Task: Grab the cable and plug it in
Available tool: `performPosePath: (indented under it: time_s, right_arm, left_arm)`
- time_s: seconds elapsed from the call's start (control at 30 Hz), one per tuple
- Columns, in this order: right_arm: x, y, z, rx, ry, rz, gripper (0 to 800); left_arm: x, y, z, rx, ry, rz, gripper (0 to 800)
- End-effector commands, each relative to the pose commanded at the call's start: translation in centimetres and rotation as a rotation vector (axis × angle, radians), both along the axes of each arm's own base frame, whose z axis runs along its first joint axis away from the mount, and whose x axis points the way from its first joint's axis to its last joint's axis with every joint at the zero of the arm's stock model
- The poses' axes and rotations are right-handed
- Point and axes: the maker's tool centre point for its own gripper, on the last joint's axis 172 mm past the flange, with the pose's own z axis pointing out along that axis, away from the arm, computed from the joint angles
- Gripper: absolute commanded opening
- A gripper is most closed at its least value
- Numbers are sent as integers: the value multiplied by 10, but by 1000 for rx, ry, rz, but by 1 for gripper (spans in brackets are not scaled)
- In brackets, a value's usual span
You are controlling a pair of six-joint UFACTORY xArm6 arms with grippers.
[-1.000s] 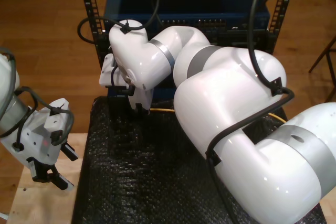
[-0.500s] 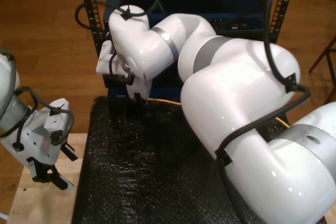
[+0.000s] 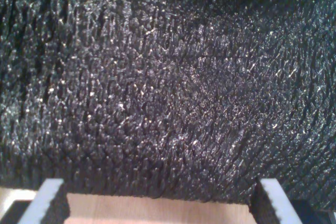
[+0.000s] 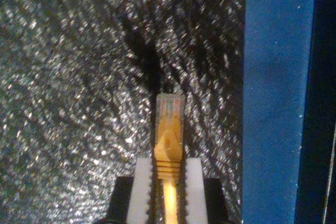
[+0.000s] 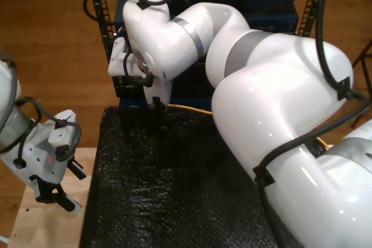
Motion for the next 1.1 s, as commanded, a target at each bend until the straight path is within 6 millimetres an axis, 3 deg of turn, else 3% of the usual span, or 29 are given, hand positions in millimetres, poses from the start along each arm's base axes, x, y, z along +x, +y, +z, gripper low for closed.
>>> performPosePath:
  time_s: [0.33, 0.53, 0.87, 1.1]
  right_arm:
    - [-25, -15, 17, 1, 18, 33, 7]
    - [-53, -10, 37, 86, 69, 76, 7]
    - [-84, -30, 47, 85, 89, 127, 7]
    - [-104, -34, 56, 120, 107, 161, 7]
  left_arm:
    - [1, -4, 4, -15, -4, 9, 800]
    - [5, -13, 11, -53, -9, 25, 800]
    - [10, -24, 15, -94, -22, 35, 800]
    - [11, -35, 22, -143, -23, 32, 800]
